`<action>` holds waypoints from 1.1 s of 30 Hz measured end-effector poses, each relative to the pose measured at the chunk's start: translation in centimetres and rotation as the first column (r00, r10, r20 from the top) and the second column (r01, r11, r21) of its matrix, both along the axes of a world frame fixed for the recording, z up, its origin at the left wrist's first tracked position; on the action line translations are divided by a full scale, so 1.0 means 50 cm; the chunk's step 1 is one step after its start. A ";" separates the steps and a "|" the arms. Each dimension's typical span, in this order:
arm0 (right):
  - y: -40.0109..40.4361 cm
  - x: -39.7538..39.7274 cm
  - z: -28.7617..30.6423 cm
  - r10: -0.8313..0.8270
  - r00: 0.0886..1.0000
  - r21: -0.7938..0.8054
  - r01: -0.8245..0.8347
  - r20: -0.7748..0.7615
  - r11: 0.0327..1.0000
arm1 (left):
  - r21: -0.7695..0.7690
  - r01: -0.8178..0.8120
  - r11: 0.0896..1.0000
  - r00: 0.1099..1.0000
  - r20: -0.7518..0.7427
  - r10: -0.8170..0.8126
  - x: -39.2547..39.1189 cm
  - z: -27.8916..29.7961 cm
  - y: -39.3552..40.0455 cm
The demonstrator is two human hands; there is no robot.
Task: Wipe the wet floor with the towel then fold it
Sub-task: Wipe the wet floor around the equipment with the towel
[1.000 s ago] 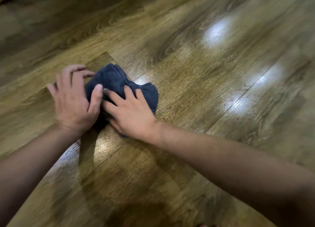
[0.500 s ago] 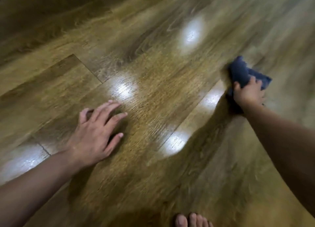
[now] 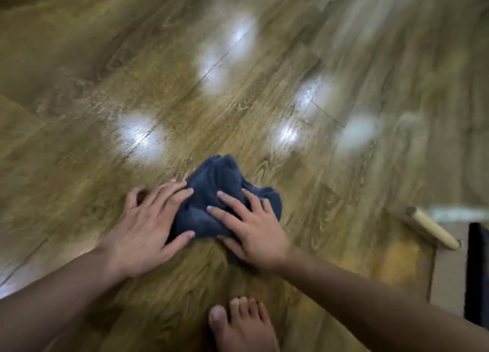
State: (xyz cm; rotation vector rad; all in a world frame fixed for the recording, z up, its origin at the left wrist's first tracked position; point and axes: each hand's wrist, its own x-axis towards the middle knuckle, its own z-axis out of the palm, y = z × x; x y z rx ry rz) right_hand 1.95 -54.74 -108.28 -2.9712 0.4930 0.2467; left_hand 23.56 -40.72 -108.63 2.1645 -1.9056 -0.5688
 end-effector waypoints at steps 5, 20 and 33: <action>-0.239 -0.098 0.015 -0.482 0.876 -0.081 0.481 0.008 0.873 | 0.075 0.175 0.982 0.977 0.107 -0.183 -0.013 0.008 0.052; -0.056 0.014 0.029 -0.674 0.737 -0.025 0.674 -0.053 0.739 | 0.041 0.023 0.999 0.996 0.088 -0.027 -0.047 0.027 0.039; -0.121 -0.286 0.051 -0.723 0.679 -0.168 0.704 -0.126 0.690 | 0.096 0.233 0.968 0.962 0.121 -0.244 -0.067 0.028 0.033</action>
